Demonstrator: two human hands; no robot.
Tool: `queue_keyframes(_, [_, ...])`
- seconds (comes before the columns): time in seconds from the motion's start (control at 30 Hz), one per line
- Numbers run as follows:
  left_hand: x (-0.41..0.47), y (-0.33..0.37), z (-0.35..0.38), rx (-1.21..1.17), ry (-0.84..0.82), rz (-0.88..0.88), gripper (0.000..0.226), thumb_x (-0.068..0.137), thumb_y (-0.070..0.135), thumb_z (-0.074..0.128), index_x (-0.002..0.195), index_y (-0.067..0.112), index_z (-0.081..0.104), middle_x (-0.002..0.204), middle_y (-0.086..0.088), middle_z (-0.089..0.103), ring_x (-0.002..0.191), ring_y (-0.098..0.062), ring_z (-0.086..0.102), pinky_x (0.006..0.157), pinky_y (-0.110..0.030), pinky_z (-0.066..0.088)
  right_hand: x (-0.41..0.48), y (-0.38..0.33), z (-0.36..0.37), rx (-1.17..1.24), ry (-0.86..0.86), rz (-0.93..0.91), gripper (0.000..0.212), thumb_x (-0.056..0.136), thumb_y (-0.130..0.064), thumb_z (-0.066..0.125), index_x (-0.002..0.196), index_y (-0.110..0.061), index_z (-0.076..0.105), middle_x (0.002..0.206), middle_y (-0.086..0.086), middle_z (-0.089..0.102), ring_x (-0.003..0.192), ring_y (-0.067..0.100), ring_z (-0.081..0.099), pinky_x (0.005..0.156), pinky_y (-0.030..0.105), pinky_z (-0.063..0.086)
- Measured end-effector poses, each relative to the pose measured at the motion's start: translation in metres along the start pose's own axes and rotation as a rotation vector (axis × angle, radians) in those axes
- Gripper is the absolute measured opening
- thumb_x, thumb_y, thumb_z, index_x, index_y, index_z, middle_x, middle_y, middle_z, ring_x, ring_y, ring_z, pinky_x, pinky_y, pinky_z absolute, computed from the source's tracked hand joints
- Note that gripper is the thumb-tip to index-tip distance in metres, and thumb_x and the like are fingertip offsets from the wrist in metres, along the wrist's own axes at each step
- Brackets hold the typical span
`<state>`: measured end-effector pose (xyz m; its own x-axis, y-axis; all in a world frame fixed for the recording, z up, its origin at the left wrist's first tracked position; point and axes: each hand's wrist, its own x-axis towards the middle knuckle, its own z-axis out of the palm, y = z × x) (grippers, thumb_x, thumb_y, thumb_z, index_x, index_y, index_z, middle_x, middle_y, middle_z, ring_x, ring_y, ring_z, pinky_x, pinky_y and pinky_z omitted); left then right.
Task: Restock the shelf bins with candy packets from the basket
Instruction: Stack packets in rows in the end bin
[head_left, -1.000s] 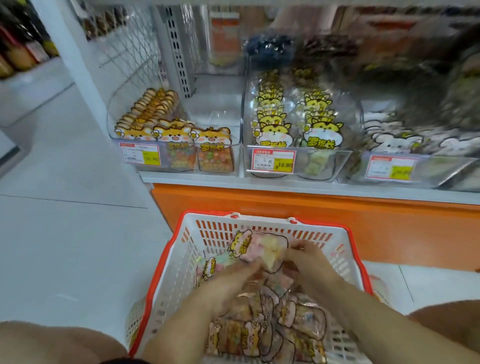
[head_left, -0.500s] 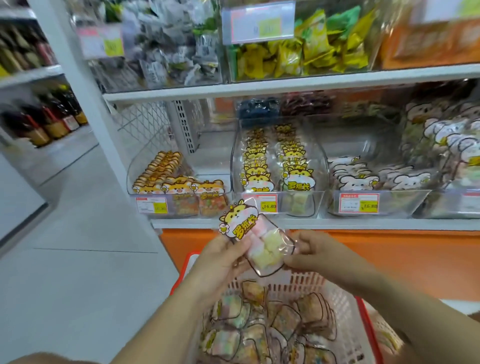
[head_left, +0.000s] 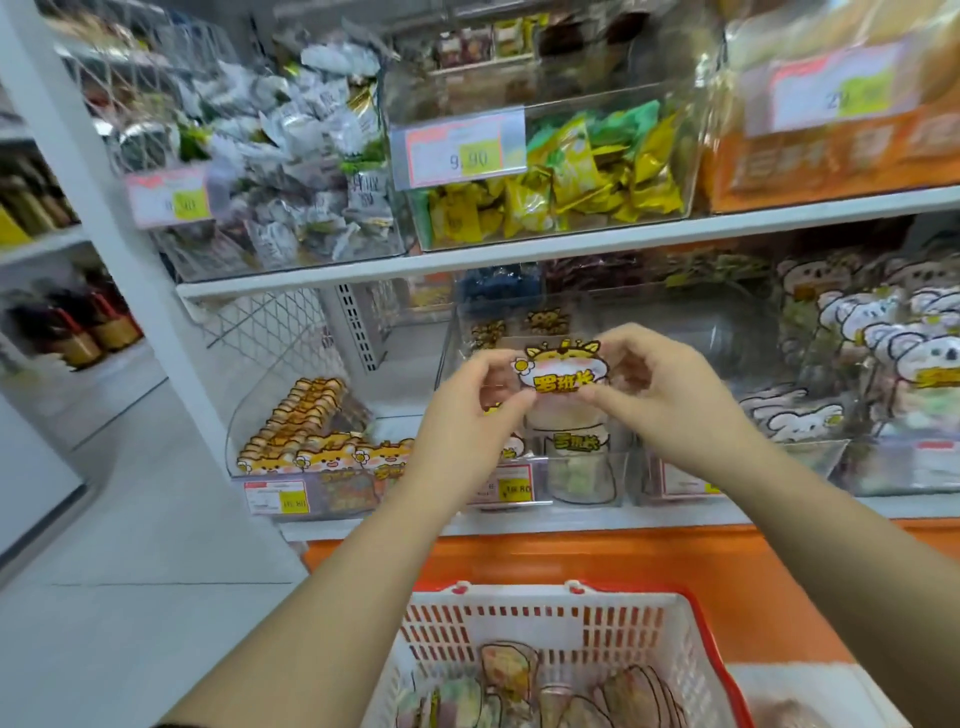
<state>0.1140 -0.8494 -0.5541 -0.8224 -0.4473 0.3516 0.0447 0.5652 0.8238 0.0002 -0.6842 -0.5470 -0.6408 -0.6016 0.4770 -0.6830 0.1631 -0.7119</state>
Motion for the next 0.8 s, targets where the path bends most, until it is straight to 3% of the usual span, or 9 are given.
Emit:
queue_keyframes(0.07, [0.014, -0.003, 0.003, 0.066, -0.015, -0.021, 0.031, 0.094, 0.022, 0.067, 0.116, 0.042, 0.057, 0.104, 0.014, 0.065, 0.096, -0.003, 0.065, 0.077, -0.022, 0.053, 0.005, 0.011, 0.002, -0.068, 0.009, 0.040, 0.027, 0.083, -0.024, 0.080, 0.102, -0.027, 0.061, 0.085, -0.015, 0.064, 0.076, -0.002, 0.057, 0.067, 0.012, 0.041])
queue_keyframes(0.17, [0.023, -0.012, 0.009, 0.223, -0.057, 0.002, 0.042, 0.094, 0.025, 0.067, 0.132, 0.035, 0.053, 0.093, 0.012, 0.064, 0.088, -0.006, 0.065, 0.078, -0.026, 0.052, 0.006, 0.024, 0.008, -0.169, -0.026, 0.088, 0.042, 0.082, -0.027, 0.080, 0.111, -0.034, 0.050, 0.092, -0.026, 0.056, 0.082, -0.005, 0.057, 0.075, 0.019, 0.046])
queue_keyframes(0.27, [0.025, -0.026, 0.014, 0.502, -0.106, 0.083, 0.039, 0.094, 0.031, 0.065, 0.131, 0.038, 0.053, 0.089, 0.014, 0.064, 0.086, -0.011, 0.060, 0.082, -0.034, 0.049, 0.006, 0.033, 0.014, -0.329, -0.076, 0.032, 0.057, 0.082, -0.028, 0.079, 0.129, -0.035, 0.046, 0.108, -0.020, 0.057, 0.088, 0.011, 0.063, 0.086, 0.033, 0.050])
queue_keyframes(0.33, [0.028, -0.033, 0.016, 0.661, -0.123, 0.174, 0.034, 0.094, 0.035, 0.065, 0.127, 0.038, 0.059, 0.097, 0.013, 0.066, 0.100, -0.015, 0.056, 0.094, -0.041, 0.044, 0.007, 0.040, 0.018, -0.547, -0.103, -0.071, 0.043, 0.087, -0.034, 0.071, 0.126, -0.034, 0.054, 0.110, -0.012, 0.064, 0.101, 0.018, 0.061, 0.099, 0.037, 0.040])
queue_keyframes(0.4, [0.030, -0.040, 0.019, 0.808, -0.151, 0.220, 0.033, 0.095, 0.039, 0.061, 0.128, 0.037, 0.062, 0.111, 0.009, 0.064, 0.114, -0.019, 0.050, 0.103, -0.042, 0.037, 0.006, 0.048, 0.024, -0.696, -0.085, -0.154, 0.025, 0.088, -0.038, 0.069, 0.112, -0.033, 0.066, 0.099, -0.009, 0.071, 0.103, 0.022, 0.061, 0.106, 0.039, 0.031])
queue_keyframes(0.5, [0.027, -0.046, 0.019, 0.873, -0.157, 0.275, 0.031, 0.094, 0.042, 0.062, 0.123, 0.033, 0.068, 0.111, 0.007, 0.057, 0.117, -0.021, 0.044, 0.105, -0.038, 0.031, 0.006, 0.051, 0.030, -0.733, -0.087, -0.197, 0.016, 0.083, -0.036, 0.076, 0.096, -0.028, 0.072, 0.086, -0.004, 0.072, 0.101, 0.026, 0.063, 0.112, 0.049, 0.029])
queue_keyframes(0.63, [0.030, -0.041, 0.018, 0.770, -0.125, 0.231, 0.022, 0.092, 0.043, 0.065, 0.112, 0.033, 0.067, 0.113, 0.013, 0.064, 0.127, -0.013, 0.043, 0.120, -0.048, 0.017, 0.012, 0.043, 0.026, -0.817, -0.147, -0.068, 0.029, 0.093, -0.047, 0.060, 0.118, -0.032, 0.059, 0.107, -0.006, 0.064, 0.125, 0.014, 0.046, 0.123, 0.047, 0.002])
queue_keyframes(0.8, [0.043, -0.025, 0.032, 0.863, -0.270, 0.210, 0.019, 0.093, 0.040, 0.065, 0.110, 0.033, 0.068, 0.126, 0.007, 0.064, 0.140, -0.009, 0.036, 0.122, -0.048, -0.007, 0.017, 0.040, 0.028, -1.030, -0.267, -0.017, 0.013, 0.094, -0.032, 0.061, 0.105, -0.027, 0.060, 0.111, 0.002, 0.065, 0.133, 0.019, 0.041, 0.118, 0.060, -0.006])
